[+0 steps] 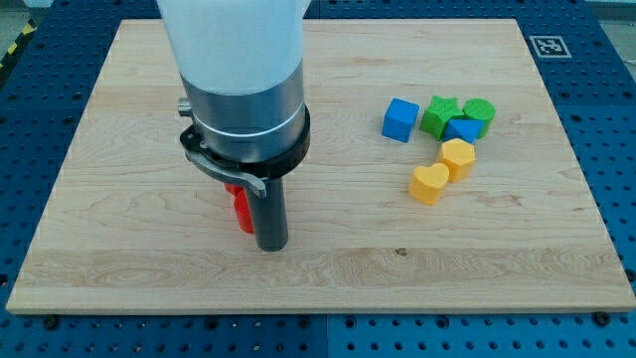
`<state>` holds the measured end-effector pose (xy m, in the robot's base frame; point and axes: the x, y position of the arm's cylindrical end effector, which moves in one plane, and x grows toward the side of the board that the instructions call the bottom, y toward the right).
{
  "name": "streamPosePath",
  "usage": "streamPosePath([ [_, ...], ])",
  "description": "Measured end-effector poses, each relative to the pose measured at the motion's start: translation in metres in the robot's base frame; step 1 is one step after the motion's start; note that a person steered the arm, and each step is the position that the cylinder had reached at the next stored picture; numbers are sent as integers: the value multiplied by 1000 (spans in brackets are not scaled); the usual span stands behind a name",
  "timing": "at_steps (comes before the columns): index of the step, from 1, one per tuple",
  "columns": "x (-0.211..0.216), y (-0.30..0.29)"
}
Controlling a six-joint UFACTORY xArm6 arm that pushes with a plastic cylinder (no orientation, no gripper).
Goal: Move your arm to bottom right
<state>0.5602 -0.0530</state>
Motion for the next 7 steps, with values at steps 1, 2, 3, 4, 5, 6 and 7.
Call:
streamPosePath([
  [1, -16, -2],
  [2, -14, -2],
  [3, 9, 6],
  [4, 40, 38],
  [5, 47, 52],
  [6, 58, 80],
  [7, 59, 104],
])
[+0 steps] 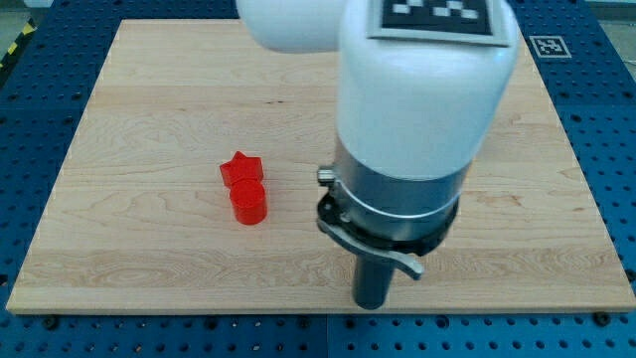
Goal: Move your arm to bottom right
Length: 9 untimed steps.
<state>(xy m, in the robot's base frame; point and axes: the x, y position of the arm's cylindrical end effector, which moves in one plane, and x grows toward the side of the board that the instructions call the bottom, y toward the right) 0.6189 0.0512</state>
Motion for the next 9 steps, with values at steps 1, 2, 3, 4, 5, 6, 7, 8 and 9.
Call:
streamPosePath([
  [1, 0, 13],
  [2, -1, 36],
  [3, -1, 67],
  [4, -1, 96],
  [5, -1, 111],
  [6, -1, 127],
  [7, -1, 158],
  [8, -14, 202],
  [9, -55, 231],
])
